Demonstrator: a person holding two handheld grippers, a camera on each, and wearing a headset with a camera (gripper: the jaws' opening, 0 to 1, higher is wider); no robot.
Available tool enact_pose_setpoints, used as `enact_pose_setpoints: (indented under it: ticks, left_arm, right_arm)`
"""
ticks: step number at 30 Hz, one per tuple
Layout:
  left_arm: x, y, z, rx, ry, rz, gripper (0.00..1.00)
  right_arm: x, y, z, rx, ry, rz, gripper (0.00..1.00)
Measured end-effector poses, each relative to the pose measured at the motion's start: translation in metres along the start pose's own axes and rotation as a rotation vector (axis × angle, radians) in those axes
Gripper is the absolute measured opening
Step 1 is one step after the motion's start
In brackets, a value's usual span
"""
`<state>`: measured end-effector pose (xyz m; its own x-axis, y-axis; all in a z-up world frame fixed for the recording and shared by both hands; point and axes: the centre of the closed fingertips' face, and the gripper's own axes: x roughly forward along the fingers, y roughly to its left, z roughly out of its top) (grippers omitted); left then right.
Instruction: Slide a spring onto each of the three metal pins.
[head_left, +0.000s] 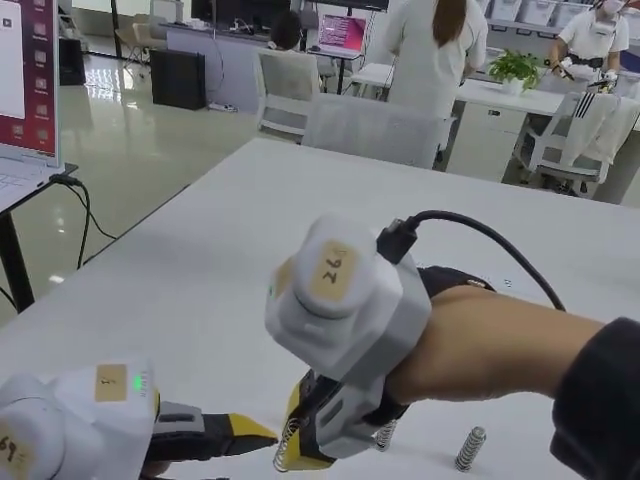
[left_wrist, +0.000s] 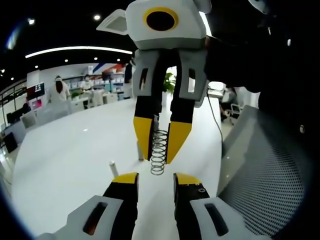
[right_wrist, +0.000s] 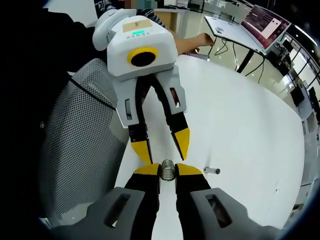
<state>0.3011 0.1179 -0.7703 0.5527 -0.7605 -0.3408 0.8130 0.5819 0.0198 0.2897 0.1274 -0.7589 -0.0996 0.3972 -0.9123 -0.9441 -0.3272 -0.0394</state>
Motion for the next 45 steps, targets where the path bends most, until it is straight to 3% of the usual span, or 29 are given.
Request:
enact_pose_setpoints:
  ticks: [16, 35, 45]
  left_arm:
    - [-0.004, 0.011, -0.006, -0.054, -0.003, 0.062, 0.45]
    - [-0.008, 0.012, -0.008, -0.062, -0.009, 0.078, 0.49]
    - [-0.008, 0.012, -0.007, -0.063, -0.009, 0.079, 0.50]
  right_arm:
    - [-0.008, -0.019, -0.017, 0.036, 0.019, -0.036, 0.08]
    - [-0.011, -0.058, -0.028, 0.087, 0.043, -0.093, 0.08]
    - [-0.002, -0.081, -0.029, 0.105, 0.054, -0.104, 0.08]
